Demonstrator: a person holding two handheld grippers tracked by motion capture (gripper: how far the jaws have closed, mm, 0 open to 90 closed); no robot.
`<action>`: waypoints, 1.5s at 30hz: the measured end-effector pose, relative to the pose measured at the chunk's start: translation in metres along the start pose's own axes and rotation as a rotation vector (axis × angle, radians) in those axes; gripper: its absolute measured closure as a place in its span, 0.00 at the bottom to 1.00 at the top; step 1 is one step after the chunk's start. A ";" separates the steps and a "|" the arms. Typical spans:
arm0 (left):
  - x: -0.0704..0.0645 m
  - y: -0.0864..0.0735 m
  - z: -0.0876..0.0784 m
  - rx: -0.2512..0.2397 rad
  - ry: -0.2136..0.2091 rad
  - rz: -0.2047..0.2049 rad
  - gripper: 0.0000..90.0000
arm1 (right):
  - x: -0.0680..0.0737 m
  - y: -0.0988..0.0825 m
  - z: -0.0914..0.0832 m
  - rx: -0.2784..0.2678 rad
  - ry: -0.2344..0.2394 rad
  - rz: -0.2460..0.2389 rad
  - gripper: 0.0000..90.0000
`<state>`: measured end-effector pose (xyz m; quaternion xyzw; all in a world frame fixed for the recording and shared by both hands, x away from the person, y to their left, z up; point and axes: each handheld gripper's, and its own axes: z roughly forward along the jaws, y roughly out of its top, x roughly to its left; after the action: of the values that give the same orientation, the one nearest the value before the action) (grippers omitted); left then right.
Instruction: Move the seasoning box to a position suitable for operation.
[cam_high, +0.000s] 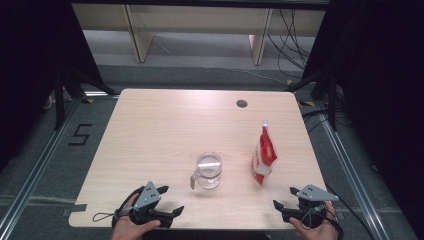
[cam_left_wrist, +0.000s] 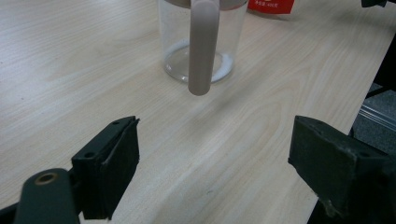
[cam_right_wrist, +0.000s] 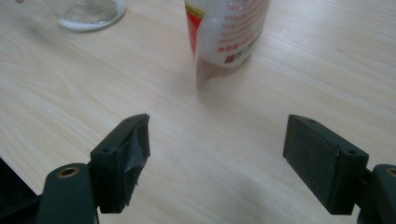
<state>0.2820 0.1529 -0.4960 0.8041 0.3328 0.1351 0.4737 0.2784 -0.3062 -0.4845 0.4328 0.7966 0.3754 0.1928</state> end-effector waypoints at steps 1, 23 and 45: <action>0.000 0.000 0.000 -0.002 -0.007 0.001 0.18 | 0.000 0.000 0.002 0.000 0.017 -0.007 0.26; -0.004 0.011 0.005 -0.033 0.018 0.040 0.18 | 0.001 0.001 0.001 -0.012 0.012 -0.011 0.27; -0.005 0.034 0.031 -0.062 0.072 0.048 0.26 | -0.001 0.001 0.001 -0.042 0.001 -0.026 0.28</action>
<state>0.3080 0.1177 -0.4823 0.7914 0.3258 0.1858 0.4827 0.2799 -0.3060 -0.4845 0.4179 0.7943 0.3898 0.2064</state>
